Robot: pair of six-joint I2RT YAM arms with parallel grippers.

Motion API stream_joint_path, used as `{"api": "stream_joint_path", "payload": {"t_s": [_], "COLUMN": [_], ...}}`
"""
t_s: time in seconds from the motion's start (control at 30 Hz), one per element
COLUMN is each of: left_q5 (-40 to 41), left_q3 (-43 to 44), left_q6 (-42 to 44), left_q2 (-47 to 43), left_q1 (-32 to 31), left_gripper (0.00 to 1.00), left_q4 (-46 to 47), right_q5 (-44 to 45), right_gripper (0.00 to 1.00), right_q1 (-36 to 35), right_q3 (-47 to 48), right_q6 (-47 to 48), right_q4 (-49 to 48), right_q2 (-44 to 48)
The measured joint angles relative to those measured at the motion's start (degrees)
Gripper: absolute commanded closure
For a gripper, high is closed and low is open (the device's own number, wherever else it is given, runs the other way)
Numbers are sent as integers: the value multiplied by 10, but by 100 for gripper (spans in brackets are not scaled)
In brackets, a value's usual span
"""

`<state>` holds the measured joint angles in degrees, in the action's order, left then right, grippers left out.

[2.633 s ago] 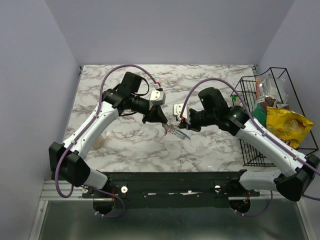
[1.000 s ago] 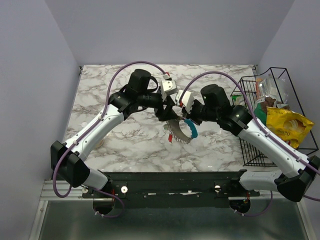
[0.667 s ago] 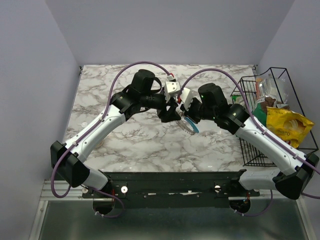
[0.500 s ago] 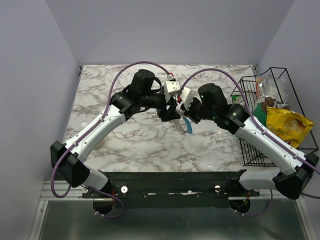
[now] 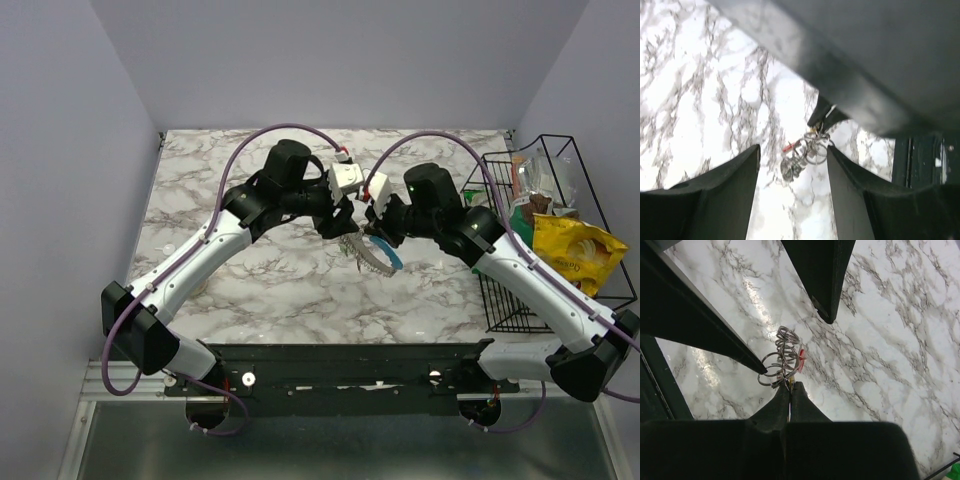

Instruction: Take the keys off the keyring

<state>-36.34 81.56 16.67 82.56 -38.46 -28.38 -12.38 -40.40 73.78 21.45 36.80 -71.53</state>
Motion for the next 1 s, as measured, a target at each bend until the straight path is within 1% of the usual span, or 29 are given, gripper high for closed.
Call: {"api": "stream_joint_path", "payload": {"t_s": [0.23,0.47,0.57,0.63,0.67,0.77,0.87,1.0], "left_q5": [-3,-6,-14,-19,-21,-21,-15,18], "left_q3": [0,1,0,-4,-6,-18,-22,-22], "left_q6": [16,25,37,46,49,52,48,33], "left_q2": [0,-2,-5,-7,-8,-8,-7,-3], "left_q1": [-10,-14,-20,-24,-27,-40,-48,-52], "left_gripper": [37,45,45,42,36,30,29,29], "left_q4": [11,6,-11,-21,-27,-34,-34,-17], "right_q5": [-50,-50,-49,-48,-47,-47,-47,-47], "right_gripper": [99,99,99,99,99,99,99,99], "right_q1": [14,31,40,43,44,47,48,49], "right_q3": [0,0,0,0,0,3,11,11], "right_q6": [1,-10,-19,-24,-26,-33,-36,-37], "right_q4": [23,24,18,10,7,2,1,-3], "right_q2": [21,25,25,25,25,23,20,18]}}
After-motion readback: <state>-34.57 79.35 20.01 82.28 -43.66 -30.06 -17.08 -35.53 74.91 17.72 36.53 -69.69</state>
